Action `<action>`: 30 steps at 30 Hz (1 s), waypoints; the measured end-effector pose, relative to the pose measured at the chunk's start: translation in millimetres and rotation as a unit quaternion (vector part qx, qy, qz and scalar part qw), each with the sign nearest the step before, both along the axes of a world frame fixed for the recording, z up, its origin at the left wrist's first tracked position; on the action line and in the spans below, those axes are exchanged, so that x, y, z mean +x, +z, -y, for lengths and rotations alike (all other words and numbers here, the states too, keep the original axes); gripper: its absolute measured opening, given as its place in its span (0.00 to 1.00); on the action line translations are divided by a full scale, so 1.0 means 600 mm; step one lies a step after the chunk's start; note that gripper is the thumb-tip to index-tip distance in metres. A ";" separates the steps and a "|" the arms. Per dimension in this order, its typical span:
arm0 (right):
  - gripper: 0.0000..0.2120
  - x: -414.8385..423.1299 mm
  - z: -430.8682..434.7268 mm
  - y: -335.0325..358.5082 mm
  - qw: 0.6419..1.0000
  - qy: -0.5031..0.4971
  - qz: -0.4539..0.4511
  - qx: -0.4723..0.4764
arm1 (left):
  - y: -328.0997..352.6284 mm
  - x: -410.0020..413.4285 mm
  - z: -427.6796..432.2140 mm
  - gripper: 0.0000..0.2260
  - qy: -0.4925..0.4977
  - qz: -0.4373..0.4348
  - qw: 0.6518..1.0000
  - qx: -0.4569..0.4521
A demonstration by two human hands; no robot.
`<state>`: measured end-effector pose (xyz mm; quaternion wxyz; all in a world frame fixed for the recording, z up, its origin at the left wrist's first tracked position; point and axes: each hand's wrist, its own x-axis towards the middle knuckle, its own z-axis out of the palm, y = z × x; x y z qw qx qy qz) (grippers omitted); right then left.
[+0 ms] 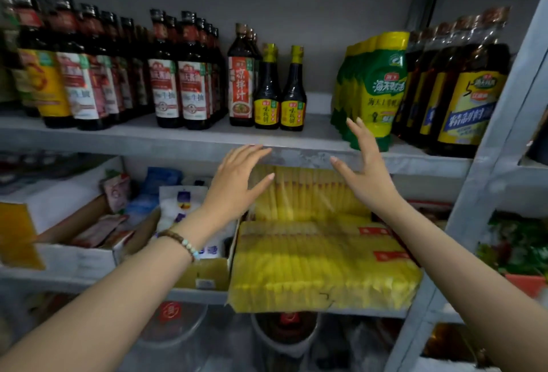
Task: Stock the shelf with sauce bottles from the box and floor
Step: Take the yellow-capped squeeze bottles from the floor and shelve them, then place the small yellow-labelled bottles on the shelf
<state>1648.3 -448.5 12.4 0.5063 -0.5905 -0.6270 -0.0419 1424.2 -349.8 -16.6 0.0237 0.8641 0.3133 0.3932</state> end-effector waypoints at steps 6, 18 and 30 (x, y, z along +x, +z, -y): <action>0.34 -0.191 -0.006 -0.088 0.998 -0.023 0.021 -0.053 | -0.084 -0.197 -0.004 0.23 -0.011 -0.045 0.999 -0.023; 0.38 -0.461 -0.012 -0.457 0.936 -0.009 -0.040 -0.350 | -0.430 -0.531 -0.008 0.25 0.045 -0.140 0.963 -0.226; 0.36 -0.598 -0.010 -0.927 0.852 0.028 -0.154 -0.500 | -0.874 -0.685 0.060 0.27 0.146 -0.158 0.843 -0.494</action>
